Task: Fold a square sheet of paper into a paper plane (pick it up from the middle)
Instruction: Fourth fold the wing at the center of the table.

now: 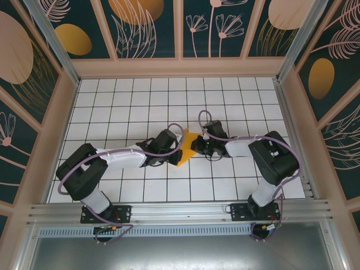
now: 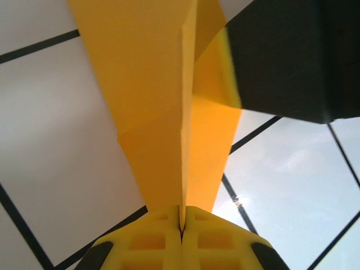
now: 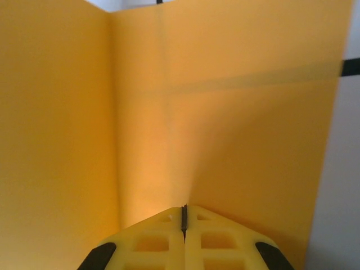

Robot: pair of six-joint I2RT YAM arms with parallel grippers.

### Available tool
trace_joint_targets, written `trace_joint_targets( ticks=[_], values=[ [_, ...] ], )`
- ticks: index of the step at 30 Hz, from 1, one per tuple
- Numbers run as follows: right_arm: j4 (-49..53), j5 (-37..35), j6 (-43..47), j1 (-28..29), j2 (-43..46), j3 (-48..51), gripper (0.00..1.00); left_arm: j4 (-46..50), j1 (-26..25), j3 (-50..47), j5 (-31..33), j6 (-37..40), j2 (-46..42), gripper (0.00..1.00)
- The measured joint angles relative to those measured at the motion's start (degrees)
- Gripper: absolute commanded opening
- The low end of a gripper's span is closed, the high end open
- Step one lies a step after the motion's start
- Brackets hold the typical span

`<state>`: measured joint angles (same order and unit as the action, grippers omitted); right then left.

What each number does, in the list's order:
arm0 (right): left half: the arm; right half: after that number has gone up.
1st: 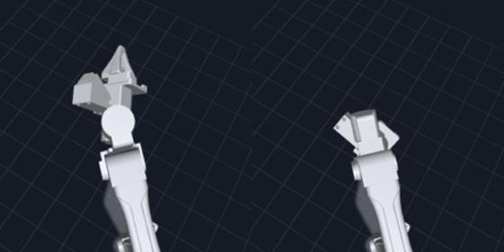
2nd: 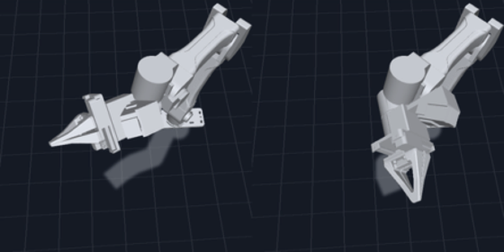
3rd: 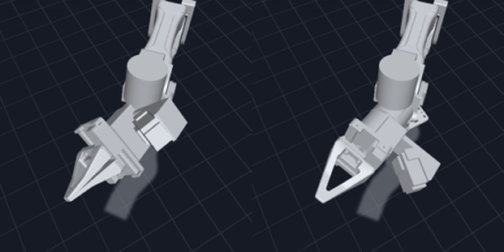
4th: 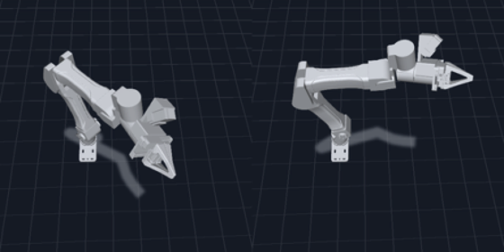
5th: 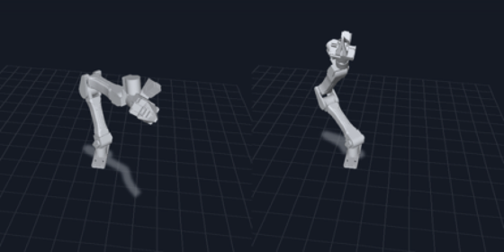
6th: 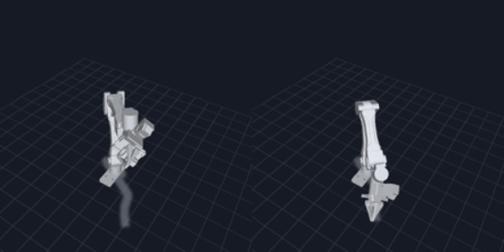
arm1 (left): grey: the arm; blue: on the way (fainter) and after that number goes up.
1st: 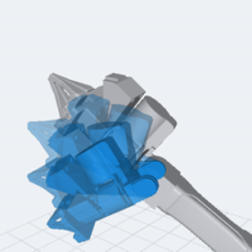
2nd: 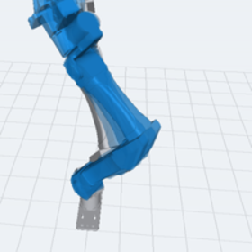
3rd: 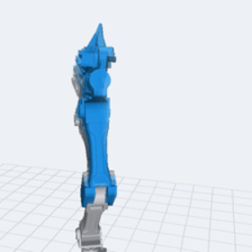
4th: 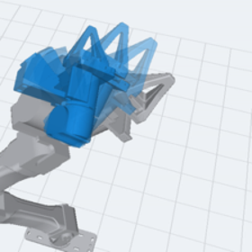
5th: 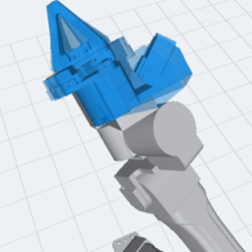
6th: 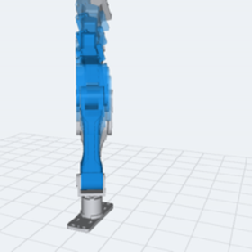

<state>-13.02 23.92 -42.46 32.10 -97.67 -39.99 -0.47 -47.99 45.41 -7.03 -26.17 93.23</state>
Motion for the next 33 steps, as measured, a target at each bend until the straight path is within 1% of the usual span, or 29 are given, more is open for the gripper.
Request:
trace_joint_targets(
  ticks=[9,14,19,25,27,30,31,32,33],
  values=[
    [2.12,-0.76,1.62,-0.02,3.43,0.31,0.08,0.96,0.00,3.23,-1.53,0.20,5.62,0.07],
    [1.49,-1.88,0.35,-0.02,7.96,3.78,0.06,1.16,0.00,5.11,-2.86,0.72,6.93,0.07],
    [-1.95,-1.29,-2.73,0.00,13.03,9.09,0.04,1.16,0.00,6.27,-4.98,1.09,8.17,0.08],
    [-7.85,1.27,-6.08,0.00,15.82,11.56,0.04,1.16,0.00,7.39,-7.87,1.33,9.35,0.09],
    [-9.25,1.86,-6.64,0.00,15.82,11.56,0.09,1.18,0.00,7.87,-8.52,1.49,9.79,0.10],
    [-9.79,1.42,-7.85,0.02,15.82,11.50,0.19,1.18,0.00,8.41,-9.07,1.79,10.29,0.11],
    [-9.07,0.39,-8.52,0.07,15.87,11.39,0.19,1.20,0.00,8.48,-9.01,1.92,10.29,0.14],
    [-8.17,-0.98,-9.03,0.15,16.00,11.32,0.20,1.20,0.00,8.48,-8.81,1.99,10.29,0.19],
    [-7.17,-2.27,-9.38,0.15,16.24,11.32,0.21,1.16,0.00,8.48,-8.50,1.90,10.27,0.21]
  ],
)
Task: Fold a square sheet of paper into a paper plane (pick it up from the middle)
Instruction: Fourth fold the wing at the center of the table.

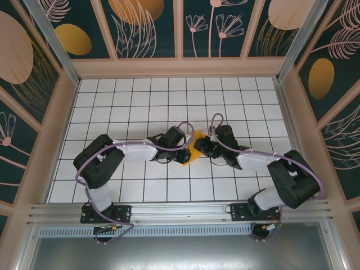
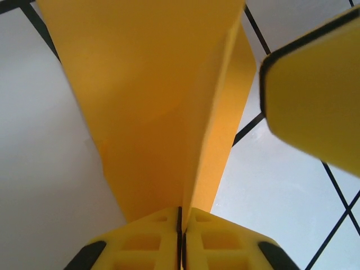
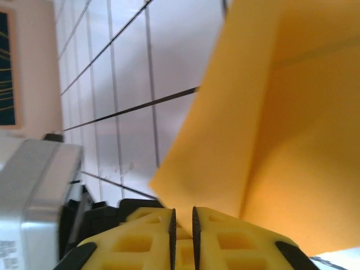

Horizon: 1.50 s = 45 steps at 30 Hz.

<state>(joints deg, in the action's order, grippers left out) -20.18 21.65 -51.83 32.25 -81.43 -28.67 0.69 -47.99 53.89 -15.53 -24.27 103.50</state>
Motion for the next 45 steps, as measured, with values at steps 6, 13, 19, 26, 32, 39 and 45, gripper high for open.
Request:
trace_joint_targets(
  ticks=[6,13,19,26,32,39,45],
  values=[
    [3.28,-4.74,-1.33,-0.28,1.31,0.15,0.18,-0.61,0.00,-0.79,1.77,0.83,-1.49,0.37],
    [3.67,-4.39,-1.25,-0.33,-0.68,0.33,0.16,-1.38,0.00,-2.97,2.95,2.23,-3.43,0.40],
    [3.69,-3.28,-1.07,-0.33,-3.78,0.13,0.15,-2.93,0.00,-4.85,2.93,3.04,-3.52,0.40],
    [3.45,-2.58,-1.03,-0.33,-5.03,-0.42,0.15,-5.22,-0.46,-6.34,5.16,3.26,-3.52,0.34],
    [3.39,-2.27,-1.03,-0.33,-6.32,-0.66,0.15,-6.23,-1.64,-6.34,7.10,3.93,-3.52,0.28],
    [3.23,-2.21,-0.59,-0.33,-7.32,-1.49,0.14,-7.10,-2.08,-6.38,7.69,4.57,-3.67,0.20],
    [3.28,-2.16,0.39,-0.33,-9.16,-1.95,0.14,-6.88,-2.80,-6.10,7.76,5.20,-3.61,0.16]
  ],
)
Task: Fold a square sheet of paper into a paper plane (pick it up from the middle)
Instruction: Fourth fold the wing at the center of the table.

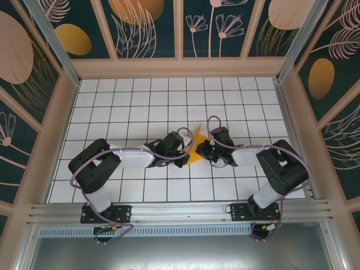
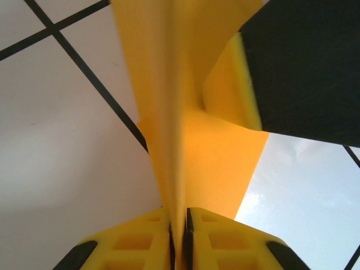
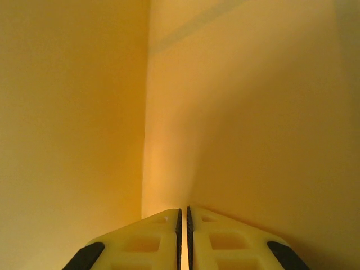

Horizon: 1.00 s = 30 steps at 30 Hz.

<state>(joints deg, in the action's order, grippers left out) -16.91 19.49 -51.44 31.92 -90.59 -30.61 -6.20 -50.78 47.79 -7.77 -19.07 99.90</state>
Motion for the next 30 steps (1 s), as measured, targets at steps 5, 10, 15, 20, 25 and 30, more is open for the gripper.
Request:
trace_joint_targets(
  ticks=[5,10,15,20,25,30],
  values=[
    [0.04,0.04,0.74,0.00,-1.38,-1.18,0.14,0.52,-0.42,1.20,0.59,0.94,0.44,0.24],
    [0.24,0.07,1.64,0.00,-1.99,-1.79,0.13,0.87,-0.66,1.53,0.83,1.05,0.44,0.26],
    [0.22,0.07,2.03,0.00,-2.19,-1.92,0.13,0.87,-0.66,1.53,0.81,1.01,0.44,0.17],
    [0.17,0.09,2.10,0.00,-2.29,-1.95,0.13,0.87,-0.66,1.53,0.59,1.05,0.44,0.18],
    [-0.42,0.59,2.93,0.00,-3.21,-2.58,0.13,0.87,-0.66,1.57,0.50,1.05,0.44,0.07],
    [-1.16,1.99,4.26,-0.11,-4.50,-3.54,0.13,1.20,-0.66,1.57,1.09,0.79,0.44,0.02]
  ],
)
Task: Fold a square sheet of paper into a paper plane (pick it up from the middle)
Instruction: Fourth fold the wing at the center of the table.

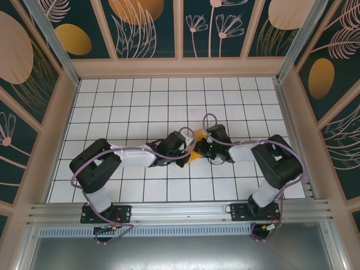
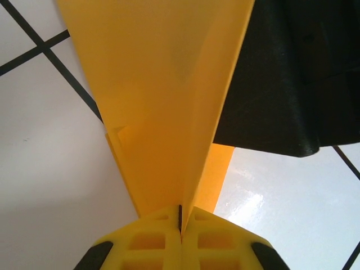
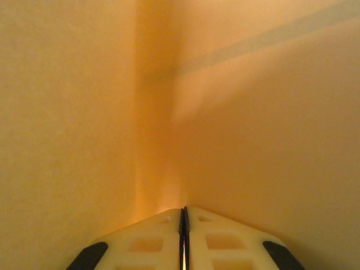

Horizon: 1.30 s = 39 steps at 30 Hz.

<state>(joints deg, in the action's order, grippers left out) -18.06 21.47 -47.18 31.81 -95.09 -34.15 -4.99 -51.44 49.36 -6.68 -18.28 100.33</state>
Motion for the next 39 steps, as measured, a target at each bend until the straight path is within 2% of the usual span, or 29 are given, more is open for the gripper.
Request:
trace_joint_targets(
  ticks=[6,14,18,23,29,39],
  values=[
    [0.09,2.27,3.02,0.00,-2.54,-2.67,0.13,1.25,0.00,-0.04,3.10,-3.26,-0.02,0.01],
    [1.64,3.45,6.19,0.00,-4.37,-5.35,0.14,1.68,0.00,-0.07,3.82,-7.10,0.00,0.00],
    [3.87,2.29,6.38,-0.70,-1.73,-4.92,0.16,2.51,-0.02,0.94,3.80,-7.32,1.38,0.00],
    [4.87,-0.70,5.57,-3.34,5.95,-1.57,0.16,3.23,0.00,2.60,3.43,-7.32,2.82,0.00],
    [4.66,-2.08,2.93,-3.65,11.39,3.15,0.13,3.37,0.20,4.22,0.02,-7.30,3.39,0.00],
    [2.25,-0.39,0.24,-3.58,13.90,5.07,0.12,1.64,3.65,5.03,-11.30,-7.54,6.32,0.02]
  ],
)
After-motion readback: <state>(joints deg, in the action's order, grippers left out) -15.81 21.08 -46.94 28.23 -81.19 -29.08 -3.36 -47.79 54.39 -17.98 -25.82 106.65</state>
